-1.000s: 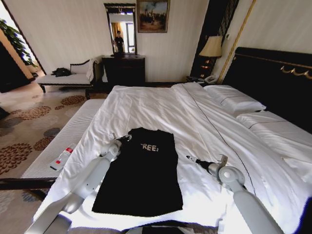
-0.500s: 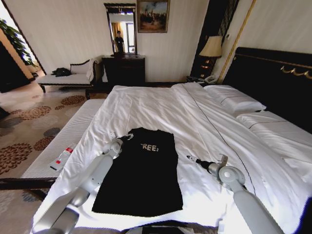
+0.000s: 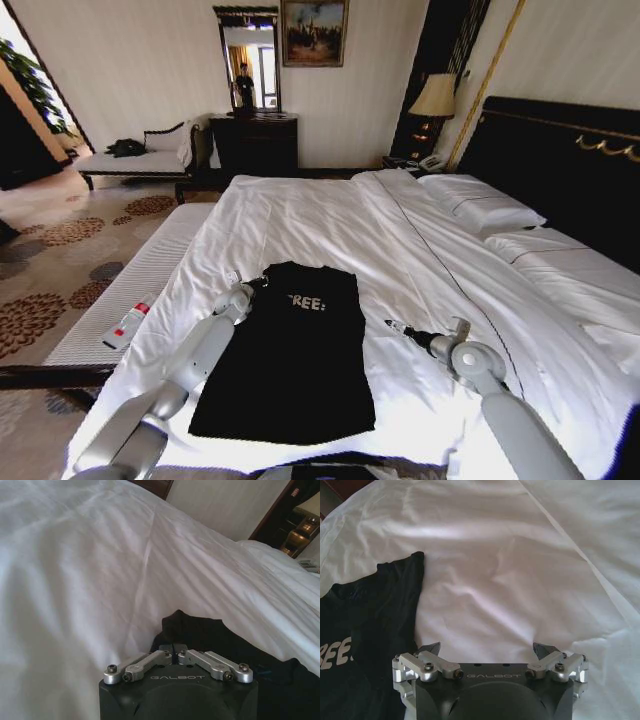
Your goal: Fold the clothes on the bed.
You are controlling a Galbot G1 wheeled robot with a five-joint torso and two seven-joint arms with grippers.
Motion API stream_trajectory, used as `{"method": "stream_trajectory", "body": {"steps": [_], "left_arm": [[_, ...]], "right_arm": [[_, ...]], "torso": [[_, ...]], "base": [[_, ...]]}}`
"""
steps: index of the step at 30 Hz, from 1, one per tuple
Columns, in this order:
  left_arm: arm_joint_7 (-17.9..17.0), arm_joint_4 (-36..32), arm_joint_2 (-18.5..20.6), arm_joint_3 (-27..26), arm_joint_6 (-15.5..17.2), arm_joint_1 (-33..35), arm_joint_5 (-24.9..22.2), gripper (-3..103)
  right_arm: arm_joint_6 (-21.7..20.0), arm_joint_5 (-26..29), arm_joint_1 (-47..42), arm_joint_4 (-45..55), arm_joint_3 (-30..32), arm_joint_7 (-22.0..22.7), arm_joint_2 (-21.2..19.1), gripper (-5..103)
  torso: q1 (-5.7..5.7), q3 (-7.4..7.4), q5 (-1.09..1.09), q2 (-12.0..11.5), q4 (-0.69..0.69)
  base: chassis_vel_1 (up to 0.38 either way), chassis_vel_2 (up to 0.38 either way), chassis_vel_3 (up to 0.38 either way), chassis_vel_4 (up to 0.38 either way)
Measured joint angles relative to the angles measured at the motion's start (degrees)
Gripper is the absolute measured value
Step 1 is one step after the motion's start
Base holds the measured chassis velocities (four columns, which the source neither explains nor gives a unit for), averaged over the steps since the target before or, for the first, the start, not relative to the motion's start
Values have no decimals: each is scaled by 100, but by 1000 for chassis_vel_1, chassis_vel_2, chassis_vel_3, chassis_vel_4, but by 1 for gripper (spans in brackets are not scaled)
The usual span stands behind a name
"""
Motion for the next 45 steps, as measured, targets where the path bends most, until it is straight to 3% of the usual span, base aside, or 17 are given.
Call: {"method": "stream_trajectory", "body": {"steps": [12,25,34,45], "left_arm": [[86,390,204,208,10,-389,275,0],[209,1020,66,691,247,-1116,647,0],[254,1042,-36,1245,441,-1268,1247,0],[261,1005,-140,1592,477,-1218,1633,1]], "right_arm": [[-3,-17,7,1,-11,-6,28,100],[-2,-42,-72,8,68,-76,31,100],[12,-77,-93,-3,96,-112,51,100],[28,-84,-119,-7,139,-146,40,100]], "torso": [[0,0,0,0,1],[0,0,0,0,0],[0,0,0,0,1],[0,0,0,0,0]], "base": [[0,0,0,0],[0,0,0,0],[0,0,0,0],[0,0,0,0]]}}
